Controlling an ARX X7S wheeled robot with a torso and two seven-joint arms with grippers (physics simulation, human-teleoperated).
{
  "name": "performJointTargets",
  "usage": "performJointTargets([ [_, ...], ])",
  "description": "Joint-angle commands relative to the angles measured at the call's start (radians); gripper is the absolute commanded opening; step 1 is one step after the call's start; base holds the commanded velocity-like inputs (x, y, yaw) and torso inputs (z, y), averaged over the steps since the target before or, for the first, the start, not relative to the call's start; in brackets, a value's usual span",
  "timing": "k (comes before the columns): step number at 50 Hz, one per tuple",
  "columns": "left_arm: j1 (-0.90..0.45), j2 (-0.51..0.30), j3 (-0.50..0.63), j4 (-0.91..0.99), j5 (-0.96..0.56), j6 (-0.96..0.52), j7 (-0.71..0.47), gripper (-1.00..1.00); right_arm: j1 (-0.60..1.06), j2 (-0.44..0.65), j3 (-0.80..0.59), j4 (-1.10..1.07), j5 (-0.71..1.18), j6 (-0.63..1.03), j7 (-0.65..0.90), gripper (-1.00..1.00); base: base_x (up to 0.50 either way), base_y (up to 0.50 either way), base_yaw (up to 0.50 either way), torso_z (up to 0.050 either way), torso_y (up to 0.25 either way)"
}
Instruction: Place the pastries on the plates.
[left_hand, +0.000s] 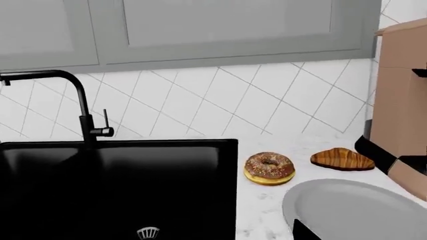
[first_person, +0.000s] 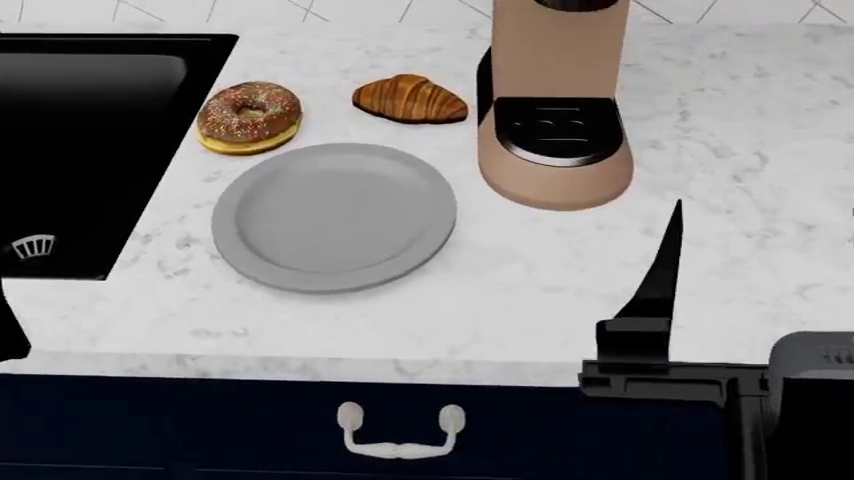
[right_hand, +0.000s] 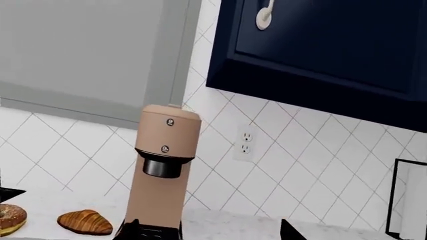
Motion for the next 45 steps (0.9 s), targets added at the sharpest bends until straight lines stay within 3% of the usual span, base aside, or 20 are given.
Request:
performJointTargets([
  [1,-0.086,-0.030,-0.034,0.071,-0.012,-0.090,0.001,1.00,0.105,0.020,0.081,-0.073,0.031,0.092,-0.009,1.00,0.50,0.00,0.00,0.000,0.000],
  [36,-0.091,-0.026,-0.007,0.054,-0.025,-0.089,-0.006,1.00,0.123,0.037,0.064,-0.066,0.025,0.085,0.009,1.00,0.50,0.00,0.00,0.000,0.000],
  [42,-0.088,-0.027,-0.014,0.056,-0.029,-0.094,-0.010,1.00,0.107,0.040,0.074,-0.106,-0.017,0.024,0.037,1.00,0.05,0.00,0.00,0.000,0.002],
  [45,-0.089,-0.029,-0.020,0.063,-0.035,-0.102,-0.014,1.00,0.093,0.116,0.043,-0.196,-0.139,-0.075,0.146,1.00,0.00,0.00,0.00,0.000,0.000],
])
